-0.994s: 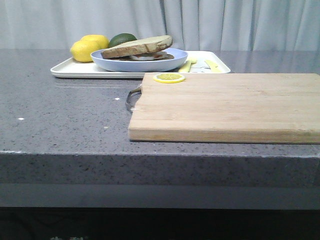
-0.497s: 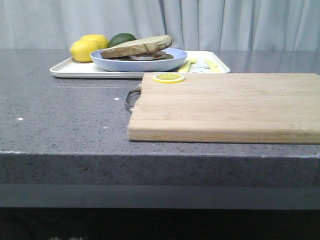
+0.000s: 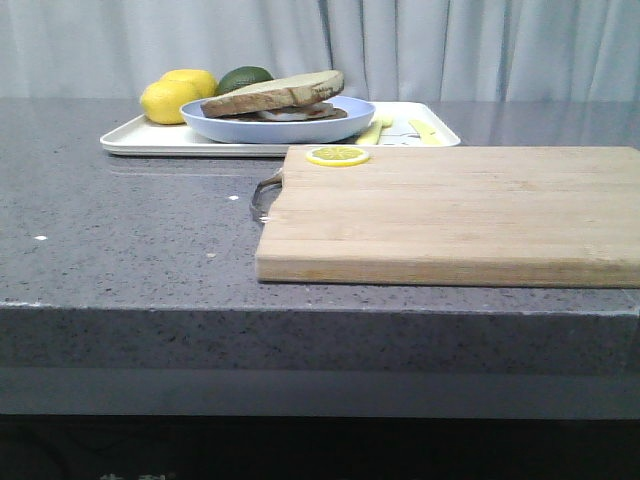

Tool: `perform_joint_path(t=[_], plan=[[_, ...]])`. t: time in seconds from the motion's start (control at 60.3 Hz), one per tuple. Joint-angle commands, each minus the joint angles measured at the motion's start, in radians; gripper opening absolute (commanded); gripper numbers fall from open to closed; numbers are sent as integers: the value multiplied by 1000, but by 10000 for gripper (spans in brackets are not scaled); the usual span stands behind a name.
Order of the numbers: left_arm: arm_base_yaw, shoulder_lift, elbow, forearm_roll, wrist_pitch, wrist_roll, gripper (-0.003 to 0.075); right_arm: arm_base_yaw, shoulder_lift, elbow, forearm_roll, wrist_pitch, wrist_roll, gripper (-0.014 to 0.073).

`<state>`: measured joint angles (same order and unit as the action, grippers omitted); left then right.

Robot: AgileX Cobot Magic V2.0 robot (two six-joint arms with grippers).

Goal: Place bread and move sandwich to tray

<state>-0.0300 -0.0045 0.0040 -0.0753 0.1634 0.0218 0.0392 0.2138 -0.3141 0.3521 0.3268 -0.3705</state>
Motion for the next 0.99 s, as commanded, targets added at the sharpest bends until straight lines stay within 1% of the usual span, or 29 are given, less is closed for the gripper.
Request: perform_joint_path(t=[0.0,0.116,0.166,0.215,0.298,0.365,0.398,0.464,0.729,0.878,0.978], plan=[[1,-23,12,-7,-94,-8,-19,-5,9,-28,12,-76,-6,-76],[1,-23,12,-7,-94,-8,-19,-5,9,-10,4,-105,-5,-76],[1,-23,12,-7,-94,-8,-19,-3,9,9,-35,-139,20,-76],[1,-23,12,-7,-94,-8,-19,-3,6,32,-101,-177,88,-76],[-1,-23,12,-7,-94,-8,-19,-3,-6,76,-223,-242,245,-76],[-1,-23,12,-7,-94,-8,-19,-3,-20,117,-283,-281,338,-76],[-1,-23,12,-7,-94,-8,-19,-3,-28,139,-299,-298,360,-76],[-1,-23,12,-7,-94,-8,-19,-3,-46,187,-303,-317,370,-76],[-1,-23,12,-7,-94,-8,-19,-3,-153,339,-301,-317,370,-76],[-1,-23,12,-7,-94,-8,-19,-5,-251,338,-299,-236,364,-76],[-1,-21,12,-7,-94,-8,-19,-5,-243,338,-299,-234,364,-76]])
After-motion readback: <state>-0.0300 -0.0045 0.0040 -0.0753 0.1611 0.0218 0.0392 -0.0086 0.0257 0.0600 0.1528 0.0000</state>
